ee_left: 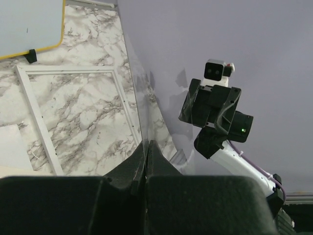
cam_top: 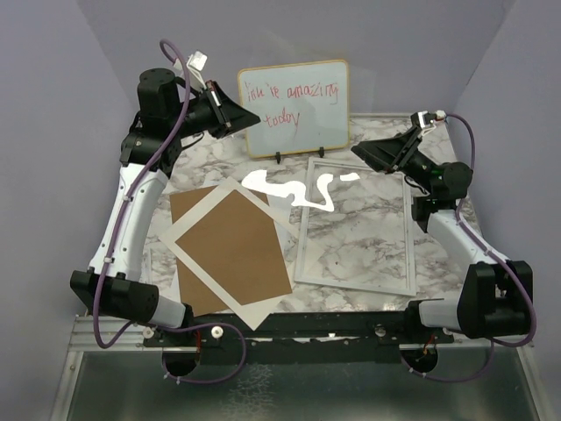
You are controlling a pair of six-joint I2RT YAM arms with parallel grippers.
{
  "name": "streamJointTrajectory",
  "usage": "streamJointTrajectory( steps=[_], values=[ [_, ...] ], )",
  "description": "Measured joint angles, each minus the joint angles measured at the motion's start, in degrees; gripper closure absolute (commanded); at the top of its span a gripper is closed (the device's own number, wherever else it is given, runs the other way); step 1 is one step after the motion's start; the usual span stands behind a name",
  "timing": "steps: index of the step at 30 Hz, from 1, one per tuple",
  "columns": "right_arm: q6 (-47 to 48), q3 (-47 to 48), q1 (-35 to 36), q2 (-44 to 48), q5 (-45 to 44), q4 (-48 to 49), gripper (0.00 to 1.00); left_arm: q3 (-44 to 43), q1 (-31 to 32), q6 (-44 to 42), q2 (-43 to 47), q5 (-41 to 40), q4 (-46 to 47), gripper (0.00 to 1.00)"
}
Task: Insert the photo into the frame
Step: Place the photo frame item in the photo frame.
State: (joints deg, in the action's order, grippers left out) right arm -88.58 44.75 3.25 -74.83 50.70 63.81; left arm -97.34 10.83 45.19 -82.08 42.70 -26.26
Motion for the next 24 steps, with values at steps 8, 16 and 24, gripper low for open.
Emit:
streamJointTrajectory(
  steps=[8, 16, 24],
  values=[
    [-1.68, 0.39, 0.00, -1.38, 1.38, 1.36, 0.55, 1.09, 0.04, 0.26, 0.07, 0.42, 0.48, 1.00],
    [1.49, 5.05, 0.00, -3.65, 3.78, -5.88, 0.97, 5.53, 0.00, 1.44, 0.79, 0.85, 2.25, 0.79],
    [21.70, 8.48, -0.07, -1.49, 3.32, -37.81, 0.99, 12.11, 0.02, -0.09, 2.19, 0.17, 3.28, 0.25]
  ],
)
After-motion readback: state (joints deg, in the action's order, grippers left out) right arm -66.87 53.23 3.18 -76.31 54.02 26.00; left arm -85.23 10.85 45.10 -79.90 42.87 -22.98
